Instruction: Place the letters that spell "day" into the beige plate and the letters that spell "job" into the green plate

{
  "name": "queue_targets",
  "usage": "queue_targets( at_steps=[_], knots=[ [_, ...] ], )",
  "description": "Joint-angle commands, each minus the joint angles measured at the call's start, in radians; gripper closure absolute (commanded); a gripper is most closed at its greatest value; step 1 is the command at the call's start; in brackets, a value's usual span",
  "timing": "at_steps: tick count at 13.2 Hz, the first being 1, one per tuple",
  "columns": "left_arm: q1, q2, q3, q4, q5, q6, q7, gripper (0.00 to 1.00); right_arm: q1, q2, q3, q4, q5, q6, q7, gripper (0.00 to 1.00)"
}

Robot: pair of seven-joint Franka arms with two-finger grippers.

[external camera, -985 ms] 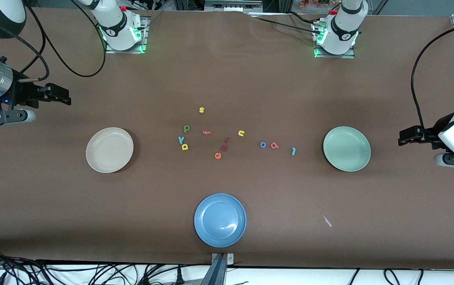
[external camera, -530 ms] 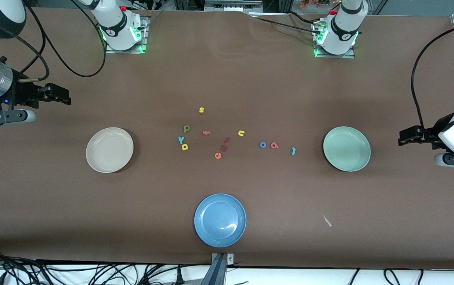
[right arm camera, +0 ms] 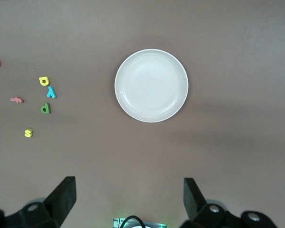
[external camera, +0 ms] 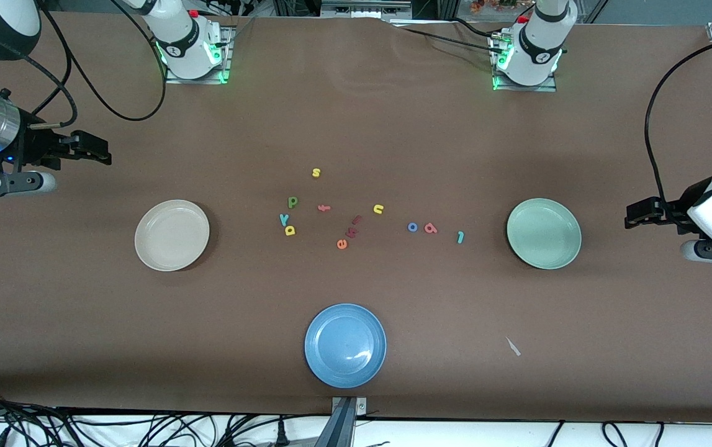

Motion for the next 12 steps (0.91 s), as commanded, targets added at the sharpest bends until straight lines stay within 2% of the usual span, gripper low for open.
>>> queue_targets(
  at_steps=[1,5,12],
  knots=[
    [-0.001,-0.008,0.0,0.002,0.009,-0.011,-0.008,0.0,0.0,-0.011,-0.002,-0.013,0.018,0.007,-0.01,0.0],
    [-0.002,0.015,0.001,0.002,-0.059,-0.005,-0.055,0.0,0.0,-0.01,-0.004,-0.013,0.018,0.009,-0.01,0.0],
    [-0.007,0.015,0.0,0.001,-0.014,-0.005,-0.052,0.0,0.0,-0.007,-0.002,-0.015,0.018,0.015,-0.01,0.0]
  ],
)
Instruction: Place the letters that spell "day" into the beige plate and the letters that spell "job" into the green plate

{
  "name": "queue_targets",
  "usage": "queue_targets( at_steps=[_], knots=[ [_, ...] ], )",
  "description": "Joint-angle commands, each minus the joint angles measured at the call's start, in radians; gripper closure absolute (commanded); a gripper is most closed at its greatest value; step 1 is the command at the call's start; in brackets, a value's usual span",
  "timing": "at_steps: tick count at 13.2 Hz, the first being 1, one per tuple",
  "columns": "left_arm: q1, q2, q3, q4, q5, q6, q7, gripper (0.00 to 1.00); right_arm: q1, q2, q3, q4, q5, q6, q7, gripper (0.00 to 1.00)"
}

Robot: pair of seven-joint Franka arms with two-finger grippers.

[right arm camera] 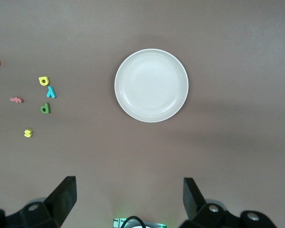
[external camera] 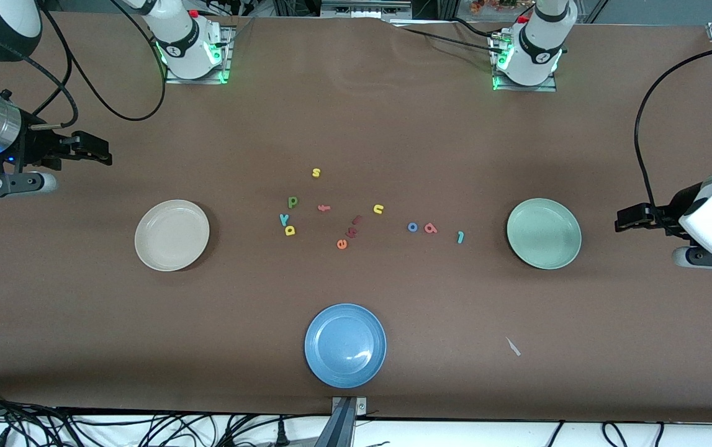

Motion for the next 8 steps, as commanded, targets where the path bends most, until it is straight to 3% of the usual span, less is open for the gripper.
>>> queue_targets(
  at_steps=[1,8],
  knots=[
    [-0.004,-0.006,0.0,0.003,0.015,-0.005,-0.003,0.0,0.0,-0.008,-0.002,-0.011,0.018,0.012,-0.008,0.0],
    [0.002,-0.009,0.002,0.003,0.009,-0.005,-0.018,0.0,0.001,-0.006,-0.001,-0.011,0.018,0.015,-0.007,0.0]
  ],
)
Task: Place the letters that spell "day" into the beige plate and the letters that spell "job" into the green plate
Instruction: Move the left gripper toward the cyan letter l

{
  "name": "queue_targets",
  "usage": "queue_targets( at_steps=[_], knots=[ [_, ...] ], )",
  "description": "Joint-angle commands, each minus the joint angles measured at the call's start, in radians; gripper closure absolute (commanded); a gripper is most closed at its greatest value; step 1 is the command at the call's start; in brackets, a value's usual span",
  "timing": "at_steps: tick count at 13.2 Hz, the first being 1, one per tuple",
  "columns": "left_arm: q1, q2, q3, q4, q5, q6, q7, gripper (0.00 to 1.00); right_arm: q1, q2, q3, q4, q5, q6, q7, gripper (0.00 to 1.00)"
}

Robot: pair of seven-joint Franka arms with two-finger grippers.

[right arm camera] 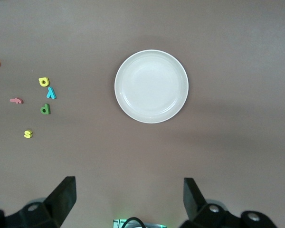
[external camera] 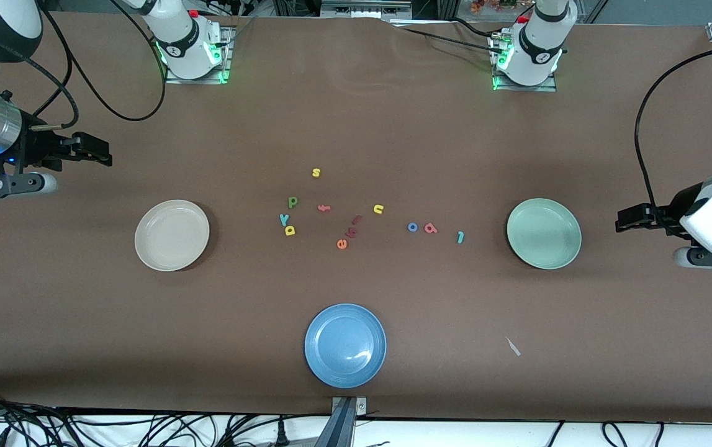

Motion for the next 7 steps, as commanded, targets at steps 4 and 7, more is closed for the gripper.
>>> queue_targets(
  at_steps=[4,7],
  knots=[
    [0.005,-0.006,0.003,0.004,-0.005,-0.002,-0.014,0.0,0.001,-0.006,-0.001,-0.011,0.018,0.011,-0.007,0.0],
    [0.004,0.002,0.003,0.003,-0.004,-0.002,-0.011,0.0,0.003,-0.006,-0.001,-0.011,0.018,0.017,-0.004,0.0]
  ],
)
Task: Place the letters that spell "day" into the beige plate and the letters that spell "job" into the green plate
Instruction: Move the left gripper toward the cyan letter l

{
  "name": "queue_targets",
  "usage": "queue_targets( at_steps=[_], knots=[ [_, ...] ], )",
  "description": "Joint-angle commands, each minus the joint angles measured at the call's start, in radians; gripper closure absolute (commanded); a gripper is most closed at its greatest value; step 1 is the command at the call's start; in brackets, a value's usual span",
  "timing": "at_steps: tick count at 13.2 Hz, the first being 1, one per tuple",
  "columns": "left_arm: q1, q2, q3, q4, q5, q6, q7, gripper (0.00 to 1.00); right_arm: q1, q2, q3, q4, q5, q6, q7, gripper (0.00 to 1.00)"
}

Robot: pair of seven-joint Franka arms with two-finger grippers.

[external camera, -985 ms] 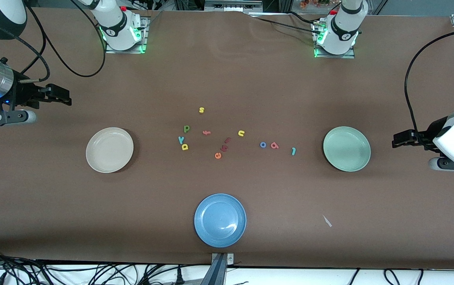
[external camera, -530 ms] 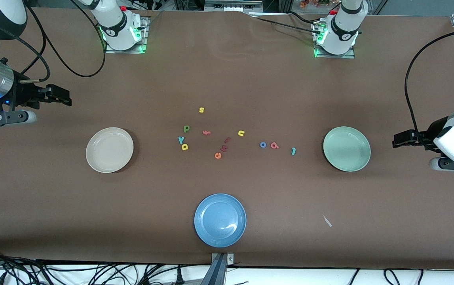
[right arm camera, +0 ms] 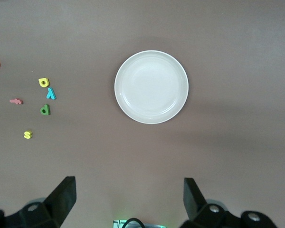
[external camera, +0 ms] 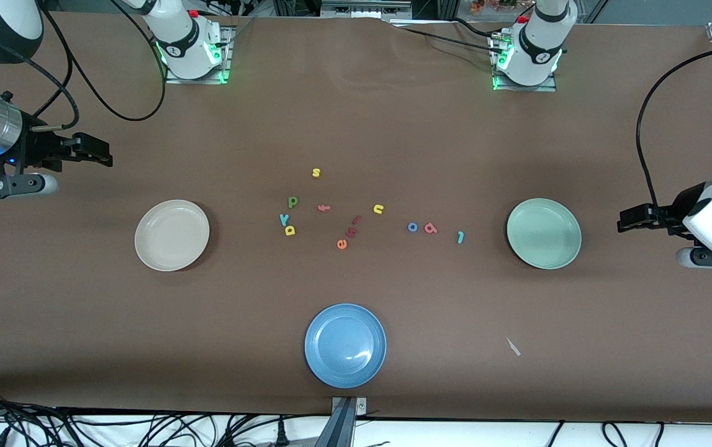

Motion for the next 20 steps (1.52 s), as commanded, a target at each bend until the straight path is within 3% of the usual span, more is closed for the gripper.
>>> queue_targets(
  at_steps=[1,16,20],
  knots=[
    [-0.005,0.003,0.003,0.001,-0.004,-0.002,-0.009,0.0,0.003,-0.008,-0.001,-0.011,0.018,0.012,-0.004,0.0],
    [-0.031,0.04,-0.002,-0.01,-0.048,-0.002,-0.012,0.0,0.003,-0.008,-0.001,-0.011,0.018,0.012,-0.004,0.0],
    [-0.092,0.072,-0.002,-0.013,-0.047,-0.003,-0.084,0.0,0.003,-0.008,-0.001,-0.011,0.018,0.012,-0.004,0.0]
  ],
)
